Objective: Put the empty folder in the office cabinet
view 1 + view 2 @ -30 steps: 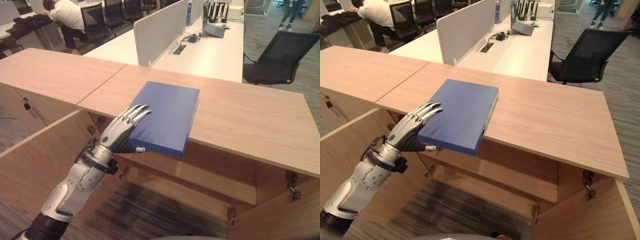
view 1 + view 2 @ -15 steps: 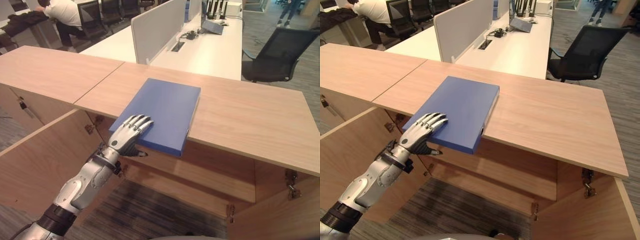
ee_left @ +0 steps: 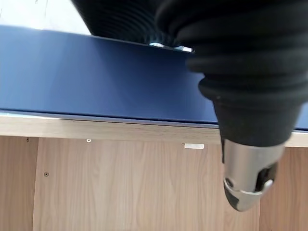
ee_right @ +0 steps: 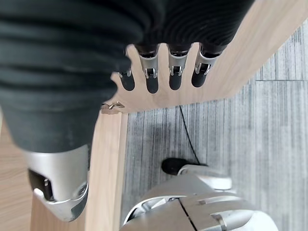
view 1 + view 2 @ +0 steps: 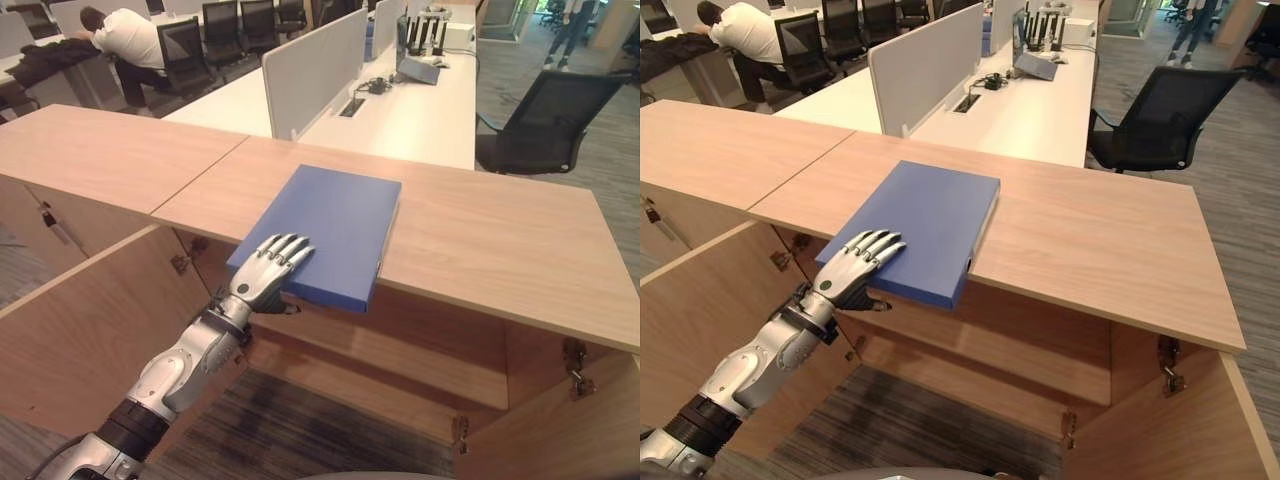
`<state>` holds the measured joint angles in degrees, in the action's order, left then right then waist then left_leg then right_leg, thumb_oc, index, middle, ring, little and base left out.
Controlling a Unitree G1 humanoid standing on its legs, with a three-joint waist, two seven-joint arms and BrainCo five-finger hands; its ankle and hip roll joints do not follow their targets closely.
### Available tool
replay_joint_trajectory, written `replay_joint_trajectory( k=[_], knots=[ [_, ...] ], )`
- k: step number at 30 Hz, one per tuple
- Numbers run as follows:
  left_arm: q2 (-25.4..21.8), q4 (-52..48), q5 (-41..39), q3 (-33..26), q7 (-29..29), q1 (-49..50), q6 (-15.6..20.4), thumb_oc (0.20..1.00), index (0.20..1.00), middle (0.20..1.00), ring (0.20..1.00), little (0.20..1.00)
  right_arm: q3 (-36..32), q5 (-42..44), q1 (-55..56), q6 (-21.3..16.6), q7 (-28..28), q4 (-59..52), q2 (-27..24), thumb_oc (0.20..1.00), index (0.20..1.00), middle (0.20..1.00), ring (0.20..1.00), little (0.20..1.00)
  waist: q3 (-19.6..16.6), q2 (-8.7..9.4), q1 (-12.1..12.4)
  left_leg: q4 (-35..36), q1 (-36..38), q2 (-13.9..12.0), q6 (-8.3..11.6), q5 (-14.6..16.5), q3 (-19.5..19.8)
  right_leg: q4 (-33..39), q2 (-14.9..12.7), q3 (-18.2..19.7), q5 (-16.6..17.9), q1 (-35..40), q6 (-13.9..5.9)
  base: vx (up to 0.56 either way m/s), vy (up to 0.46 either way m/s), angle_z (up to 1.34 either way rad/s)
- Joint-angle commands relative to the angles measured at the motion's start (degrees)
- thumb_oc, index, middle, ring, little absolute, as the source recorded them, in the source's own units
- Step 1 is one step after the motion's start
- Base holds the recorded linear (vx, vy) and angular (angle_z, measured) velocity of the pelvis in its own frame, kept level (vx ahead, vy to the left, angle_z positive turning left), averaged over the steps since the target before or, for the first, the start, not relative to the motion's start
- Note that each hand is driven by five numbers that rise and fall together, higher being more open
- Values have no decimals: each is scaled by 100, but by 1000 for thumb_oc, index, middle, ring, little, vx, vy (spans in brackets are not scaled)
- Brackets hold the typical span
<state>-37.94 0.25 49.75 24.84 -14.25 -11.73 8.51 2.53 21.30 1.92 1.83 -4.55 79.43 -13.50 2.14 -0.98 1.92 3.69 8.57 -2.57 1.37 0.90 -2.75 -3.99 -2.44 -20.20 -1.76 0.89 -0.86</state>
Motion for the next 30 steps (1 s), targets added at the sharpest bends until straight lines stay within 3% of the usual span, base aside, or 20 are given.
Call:
replay_joint_trajectory(
  k=[1,2,10,16,22,26,28,29,30],
  knots=[
    [68,265,425,164,-234,-434,-173,583,583,583,583,583,277,13,-205,-88,-116,326,109,1000,1000,1000,1000,1000,-103,443,-123,131,-316,148,121,113,-232,899,-245,492,48,926,-644,1,-6,-10],
    [84,362,497,210,-263,-457,-200,200,200,200,200,200,272,15,-210,-87,-124,335,111,1000,1000,1000,1000,1000,-102,444,-124,131,-313,149,120,116,-235,899,-245,491,49,929,-644,2,-5,-8],
    [513,2223,1387,1120,-454,-809,-709,200,200,200,200,200,340,3,-249,-102,-213,420,117,1000,1000,1000,1000,1000,-127,462,-200,131,-277,138,111,135,-285,899,-240,508,34,944,-645,0,-2,-2],
    [843,3151,1652,1487,-480,-893,-971,200,200,200,200,200,310,23,-253,-125,-274,484,109,1000,1000,1000,1000,1000,-148,445,-228,131,-225,146,100,166,-326,899,-247,519,22,977,-644,1,3,-2],
    [1068,3545,1540,1427,-516,-949,-1189,200,200,200,200,200,343,16,-263,-138,-293,500,141,1000,1000,1000,1000,1000,-150,428,-251,131,-176,152,99,183,-366,899,-259,523,15,1015,-642,2,2,-1],
    [954,2301,331,639,-359,-605,-927,200,200,200,200,200,253,55,-249,-114,-281,412,137,1000,1000,1000,1000,1000,-74,433,-177,131,-210,155,97,154,-332,899,-272,497,21,1007,-638,3,-3,-1],
    [784,1170,-744,-149,-117,80,-691,200,200,200,200,200,197,91,-204,-85,-233,344,139,1000,1000,1000,1000,1000,-15,443,-143,131,-221,156,94,146,-314,899,-275,494,34,1011,-632,-9,-23,-7],
    [820,320,-1769,-742,34,693,-448,200,200,200,200,200,139,118,-124,-80,-139,279,150,1000,1000,1000,1000,1000,42,451,-77,131,-223,157,95,166,-287,899,-270,478,18,1016,-628,-35,-19,-5],
    [804,265,-1785,-778,68,735,-459,200,200,200,200,200,155,118,-121,-79,-137,276,149,1000,1000,1000,1000,1000,34,453,-95,131,-242,160,91,134,-286,899,-273,475,43,999,-624,0,0,0]
  ],
)
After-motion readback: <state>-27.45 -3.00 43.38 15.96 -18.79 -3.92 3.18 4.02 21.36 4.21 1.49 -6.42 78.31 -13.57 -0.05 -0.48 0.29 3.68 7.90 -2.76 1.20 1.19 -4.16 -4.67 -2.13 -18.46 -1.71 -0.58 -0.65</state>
